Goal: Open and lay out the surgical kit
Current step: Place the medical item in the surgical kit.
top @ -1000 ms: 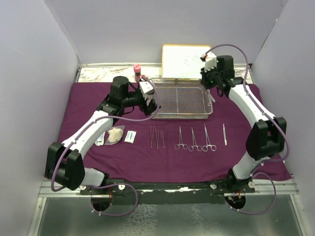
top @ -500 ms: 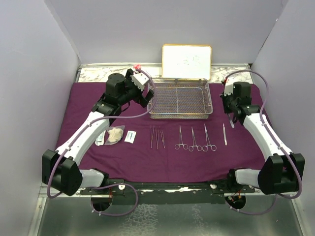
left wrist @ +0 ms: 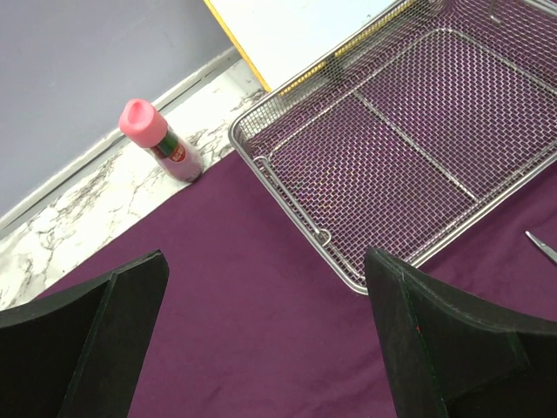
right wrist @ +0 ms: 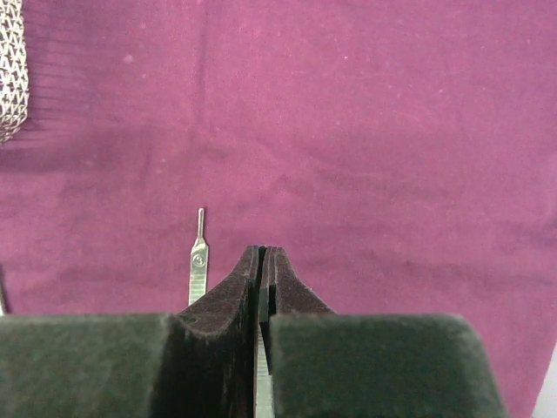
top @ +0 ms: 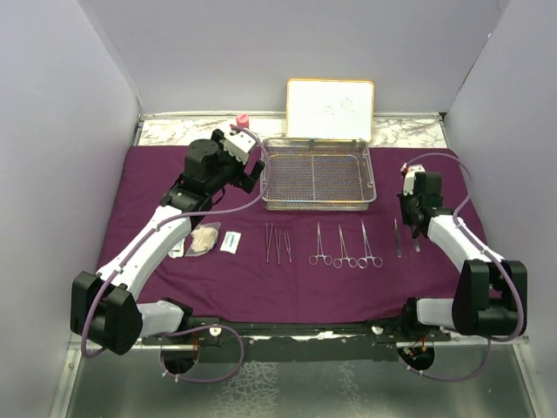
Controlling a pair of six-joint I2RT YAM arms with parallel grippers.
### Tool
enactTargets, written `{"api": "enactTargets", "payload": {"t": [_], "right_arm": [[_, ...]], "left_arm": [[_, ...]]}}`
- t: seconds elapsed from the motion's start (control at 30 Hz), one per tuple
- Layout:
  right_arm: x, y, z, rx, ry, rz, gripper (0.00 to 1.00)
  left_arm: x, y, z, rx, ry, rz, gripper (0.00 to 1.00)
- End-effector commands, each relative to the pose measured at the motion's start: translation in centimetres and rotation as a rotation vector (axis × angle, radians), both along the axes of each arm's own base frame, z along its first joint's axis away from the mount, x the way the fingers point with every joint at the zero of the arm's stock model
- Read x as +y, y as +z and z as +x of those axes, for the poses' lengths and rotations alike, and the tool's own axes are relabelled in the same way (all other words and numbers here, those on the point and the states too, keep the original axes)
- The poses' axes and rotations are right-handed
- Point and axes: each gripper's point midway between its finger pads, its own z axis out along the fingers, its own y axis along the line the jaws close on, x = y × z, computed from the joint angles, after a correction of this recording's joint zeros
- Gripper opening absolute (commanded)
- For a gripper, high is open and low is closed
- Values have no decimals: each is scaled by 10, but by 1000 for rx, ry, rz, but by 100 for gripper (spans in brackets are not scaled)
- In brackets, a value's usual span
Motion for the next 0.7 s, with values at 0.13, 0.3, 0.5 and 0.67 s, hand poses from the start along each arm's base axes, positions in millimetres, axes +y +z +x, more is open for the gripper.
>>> {"api": "enactTargets", "payload": {"t": [0.13, 0.3, 0.5, 0.67], "right_arm": [[-3, -1, 37, -125, -23, 8, 1], [-3, -17, 46, -101, -34, 16, 1], [-5, -30, 48, -88, -49, 15, 1], [-12, -27, 46, -99, -79, -13, 1]], "left_arm": [[-2, 13, -3, -31, -11, -49, 99], [-2, 11, -5, -22, -17, -53, 99], [-3, 10, -6, -16, -29, -61, 99], [-3, 9, -6, -11, -31, -59, 99]]}}
